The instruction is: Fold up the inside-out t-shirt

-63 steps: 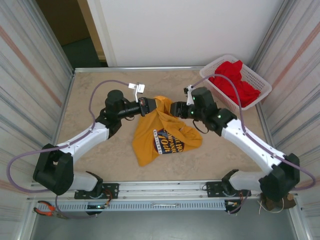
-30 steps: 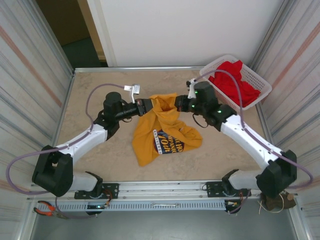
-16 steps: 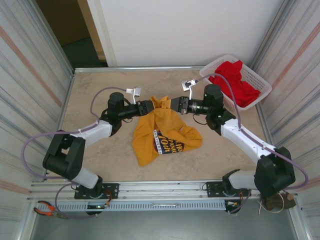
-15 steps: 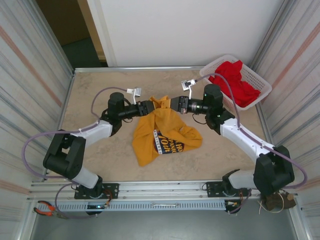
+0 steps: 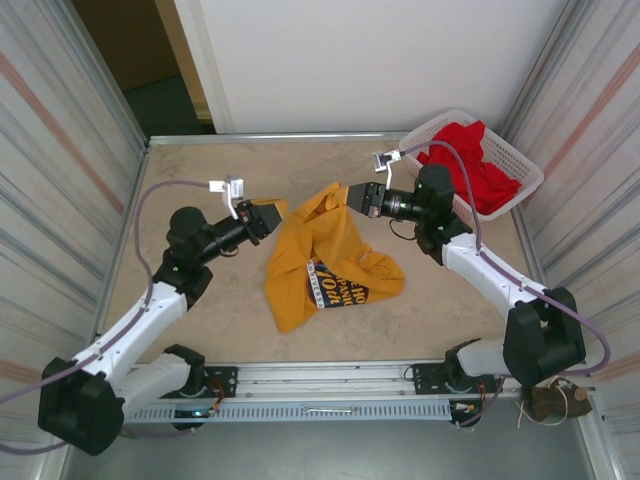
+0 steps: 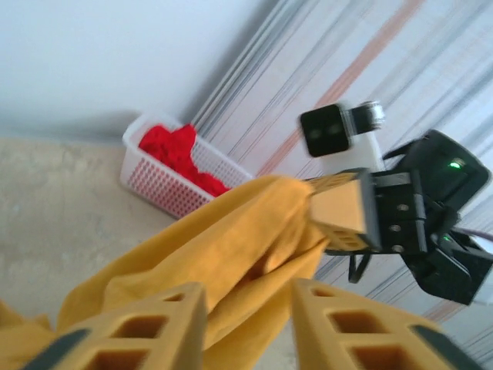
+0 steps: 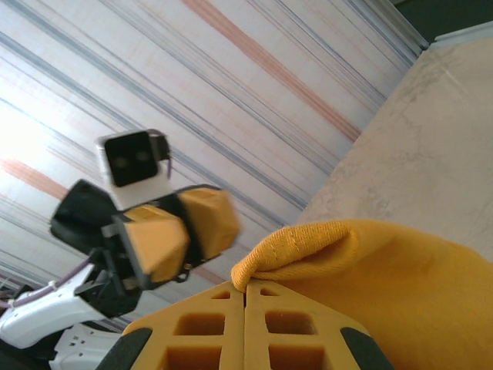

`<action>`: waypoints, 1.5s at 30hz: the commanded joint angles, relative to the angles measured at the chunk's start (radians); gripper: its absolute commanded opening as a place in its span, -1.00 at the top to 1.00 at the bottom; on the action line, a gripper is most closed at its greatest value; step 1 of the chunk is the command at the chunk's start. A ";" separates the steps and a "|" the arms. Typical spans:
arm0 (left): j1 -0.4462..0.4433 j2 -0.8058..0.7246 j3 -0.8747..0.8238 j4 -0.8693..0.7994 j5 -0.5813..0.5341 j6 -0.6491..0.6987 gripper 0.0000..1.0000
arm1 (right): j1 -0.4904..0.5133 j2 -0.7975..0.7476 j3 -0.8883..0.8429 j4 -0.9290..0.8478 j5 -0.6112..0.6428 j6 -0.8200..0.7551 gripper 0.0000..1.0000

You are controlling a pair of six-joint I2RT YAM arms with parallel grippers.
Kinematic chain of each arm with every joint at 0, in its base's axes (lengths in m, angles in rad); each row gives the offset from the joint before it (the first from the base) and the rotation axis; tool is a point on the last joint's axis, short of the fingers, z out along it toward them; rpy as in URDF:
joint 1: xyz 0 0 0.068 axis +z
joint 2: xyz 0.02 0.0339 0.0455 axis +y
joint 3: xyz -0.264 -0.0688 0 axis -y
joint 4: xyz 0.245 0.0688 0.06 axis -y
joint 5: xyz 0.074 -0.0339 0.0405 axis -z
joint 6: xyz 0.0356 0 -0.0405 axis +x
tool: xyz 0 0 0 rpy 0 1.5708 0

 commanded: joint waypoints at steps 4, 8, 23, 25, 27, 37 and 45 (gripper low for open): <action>-0.131 0.087 0.145 -0.037 0.087 0.114 0.57 | 0.001 -0.025 0.006 -0.005 0.014 0.014 1.00; -0.190 0.193 0.183 -0.021 0.073 0.127 0.55 | 0.004 -0.033 0.005 -0.018 0.013 0.010 1.00; -0.178 0.370 0.198 0.117 0.018 0.088 0.30 | 0.013 -0.072 -0.001 -0.052 0.024 -0.012 1.00; -0.177 0.381 0.209 0.138 0.046 0.081 0.26 | 0.013 -0.070 -0.002 -0.055 0.028 -0.013 1.00; -0.178 0.391 0.215 0.172 0.079 0.066 0.22 | 0.013 -0.065 -0.002 -0.056 0.032 -0.012 1.00; -0.163 0.393 0.231 0.190 0.107 -0.008 1.00 | -0.014 -0.057 0.002 -0.128 0.079 -0.029 0.30; -0.121 0.361 0.448 -0.215 0.126 -0.047 1.00 | 0.045 -0.227 -0.144 -0.401 0.348 -0.241 -0.60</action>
